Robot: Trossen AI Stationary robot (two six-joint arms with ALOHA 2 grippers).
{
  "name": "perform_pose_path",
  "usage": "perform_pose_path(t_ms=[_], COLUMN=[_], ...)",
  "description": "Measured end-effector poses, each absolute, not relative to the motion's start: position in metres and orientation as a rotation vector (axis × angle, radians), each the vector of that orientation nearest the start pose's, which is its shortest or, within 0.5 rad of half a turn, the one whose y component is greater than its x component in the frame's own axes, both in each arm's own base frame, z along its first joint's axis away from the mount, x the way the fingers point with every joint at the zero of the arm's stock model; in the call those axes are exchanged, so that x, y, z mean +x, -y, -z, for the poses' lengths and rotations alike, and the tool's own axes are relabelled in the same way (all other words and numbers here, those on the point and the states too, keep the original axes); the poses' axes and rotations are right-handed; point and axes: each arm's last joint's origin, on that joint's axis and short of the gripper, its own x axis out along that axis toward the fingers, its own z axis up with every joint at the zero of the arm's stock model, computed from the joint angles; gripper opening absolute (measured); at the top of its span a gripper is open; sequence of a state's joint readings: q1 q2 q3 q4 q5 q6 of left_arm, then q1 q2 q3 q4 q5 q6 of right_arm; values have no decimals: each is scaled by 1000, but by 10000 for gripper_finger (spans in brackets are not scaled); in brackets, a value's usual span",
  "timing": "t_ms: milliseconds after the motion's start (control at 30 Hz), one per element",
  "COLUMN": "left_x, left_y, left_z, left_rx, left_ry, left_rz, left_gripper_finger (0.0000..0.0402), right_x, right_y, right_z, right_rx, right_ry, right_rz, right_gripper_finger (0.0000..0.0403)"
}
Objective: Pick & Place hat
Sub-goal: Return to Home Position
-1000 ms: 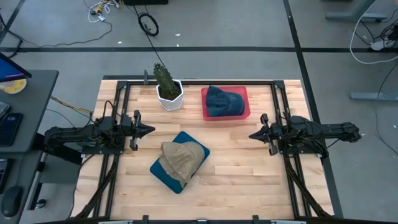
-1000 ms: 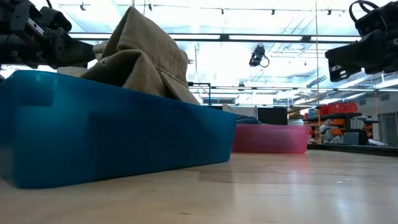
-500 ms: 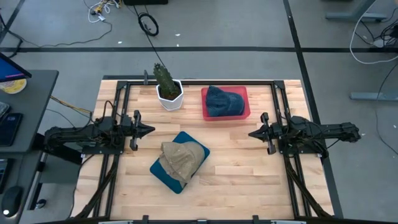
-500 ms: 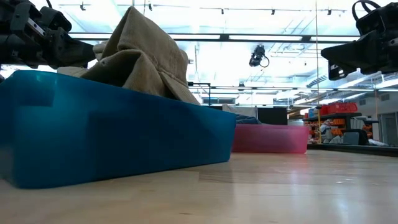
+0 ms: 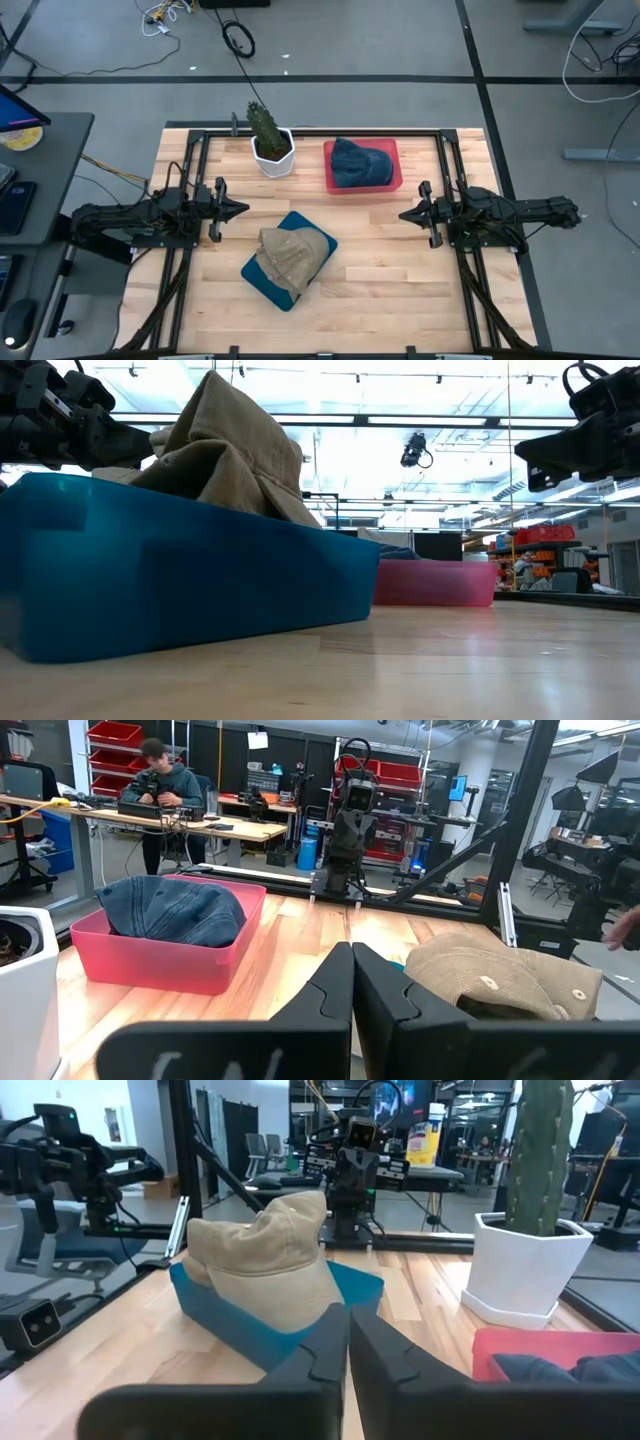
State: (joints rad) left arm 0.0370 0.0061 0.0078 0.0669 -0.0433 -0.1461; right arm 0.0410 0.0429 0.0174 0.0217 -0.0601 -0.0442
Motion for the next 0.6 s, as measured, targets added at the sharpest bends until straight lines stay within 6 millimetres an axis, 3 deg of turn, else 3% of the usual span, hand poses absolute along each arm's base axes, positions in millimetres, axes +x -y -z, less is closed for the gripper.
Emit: perform_pose_path(t_ms=[600], left_x=[97], left_y=[-5], left_z=[-172], left_rx=[-146], left_ry=[74], left_rz=[-75], left_gripper_finger=[3], right_x=[99], right_y=[-6], right_z=[-168], right_rx=[-35], right_ry=[-2], right_rz=[-101], right_gripper_finger=[29])
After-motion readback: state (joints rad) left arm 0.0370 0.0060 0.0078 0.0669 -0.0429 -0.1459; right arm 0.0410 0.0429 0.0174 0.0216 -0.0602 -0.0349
